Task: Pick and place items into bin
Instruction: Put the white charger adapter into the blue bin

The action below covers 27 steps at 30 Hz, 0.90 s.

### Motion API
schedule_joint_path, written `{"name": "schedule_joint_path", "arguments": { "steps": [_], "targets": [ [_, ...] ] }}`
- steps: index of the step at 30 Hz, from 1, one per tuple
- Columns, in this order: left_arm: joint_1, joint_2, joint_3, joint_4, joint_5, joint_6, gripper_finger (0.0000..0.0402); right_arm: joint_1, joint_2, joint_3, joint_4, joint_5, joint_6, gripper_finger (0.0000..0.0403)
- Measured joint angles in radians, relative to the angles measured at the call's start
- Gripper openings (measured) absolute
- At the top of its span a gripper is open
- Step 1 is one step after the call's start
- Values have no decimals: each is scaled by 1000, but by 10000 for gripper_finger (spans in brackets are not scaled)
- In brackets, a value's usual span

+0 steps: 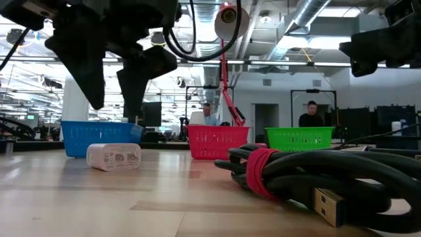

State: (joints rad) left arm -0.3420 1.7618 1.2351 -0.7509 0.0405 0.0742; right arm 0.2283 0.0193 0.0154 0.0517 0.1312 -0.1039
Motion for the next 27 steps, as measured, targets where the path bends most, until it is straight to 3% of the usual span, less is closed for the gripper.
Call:
{"name": "schedule_joint_path", "arguments": {
  "steps": [10, 22, 27],
  "targets": [
    [-4, 55, 1, -30, -10, 86, 254, 0, 0, 0, -13, -2, 115, 140],
    [-4, 146, -1, -18, -73, 152, 254, 0, 0, 0, 56, -1, 115, 144],
    [-4, 149, -1, 5, -67, 168, 229, 0, 0, 0, 54, -1, 114, 141]
  ]
}}
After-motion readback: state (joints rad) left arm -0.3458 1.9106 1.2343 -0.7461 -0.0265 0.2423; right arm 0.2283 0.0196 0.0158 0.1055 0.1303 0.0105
